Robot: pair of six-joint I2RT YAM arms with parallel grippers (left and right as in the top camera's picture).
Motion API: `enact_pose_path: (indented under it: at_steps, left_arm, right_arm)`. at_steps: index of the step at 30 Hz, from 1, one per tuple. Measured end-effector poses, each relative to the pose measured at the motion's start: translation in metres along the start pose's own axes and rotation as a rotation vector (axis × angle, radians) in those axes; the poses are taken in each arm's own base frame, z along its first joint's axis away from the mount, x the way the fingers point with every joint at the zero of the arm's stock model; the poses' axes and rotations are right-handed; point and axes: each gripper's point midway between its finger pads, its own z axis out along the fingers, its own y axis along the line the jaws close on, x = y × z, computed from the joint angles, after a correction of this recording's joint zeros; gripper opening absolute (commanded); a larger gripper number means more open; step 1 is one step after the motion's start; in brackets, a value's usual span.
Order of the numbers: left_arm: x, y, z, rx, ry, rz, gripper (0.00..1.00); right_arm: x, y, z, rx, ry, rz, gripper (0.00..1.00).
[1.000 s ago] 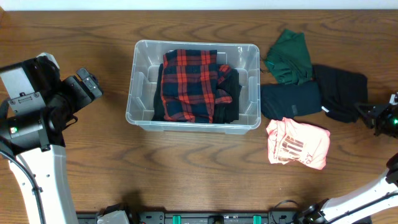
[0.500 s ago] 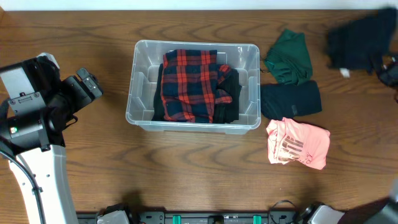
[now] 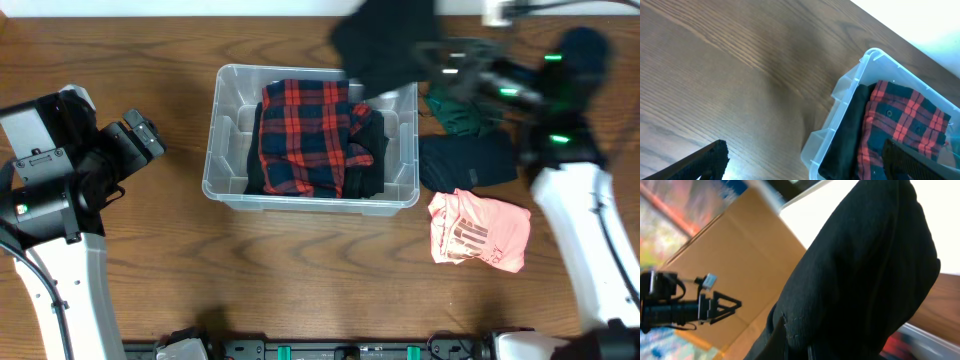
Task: Pack container
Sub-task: 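Lift the black garment with the right gripper and lower it into the container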
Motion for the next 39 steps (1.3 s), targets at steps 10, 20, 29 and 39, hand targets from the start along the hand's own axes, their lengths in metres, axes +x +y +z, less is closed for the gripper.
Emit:
enact_pose_path:
  at_steps: [10,20,29,39]
  left_arm:
    - [0.0,0.0,0.0,0.001,-0.001,0.0,0.98]
    - [0.0,0.0,0.0,0.0,0.0,0.0,0.98]
    - [0.0,0.0,0.0,0.0,0.0,0.0,0.98]
    - [0.0,0.0,0.0,0.0,0.0,0.0,0.98]
  right_arm:
    - [0.107,-0.03,0.092,0.075,0.216,0.182,0.01]
    - [0.161,-0.104,0.061,0.446,0.357,0.216,0.01]
    - [0.163,-0.144,0.012,0.764,0.378,0.164,0.01]
    - [0.155,-0.173,-0.026,0.952,0.362,0.155,0.01]
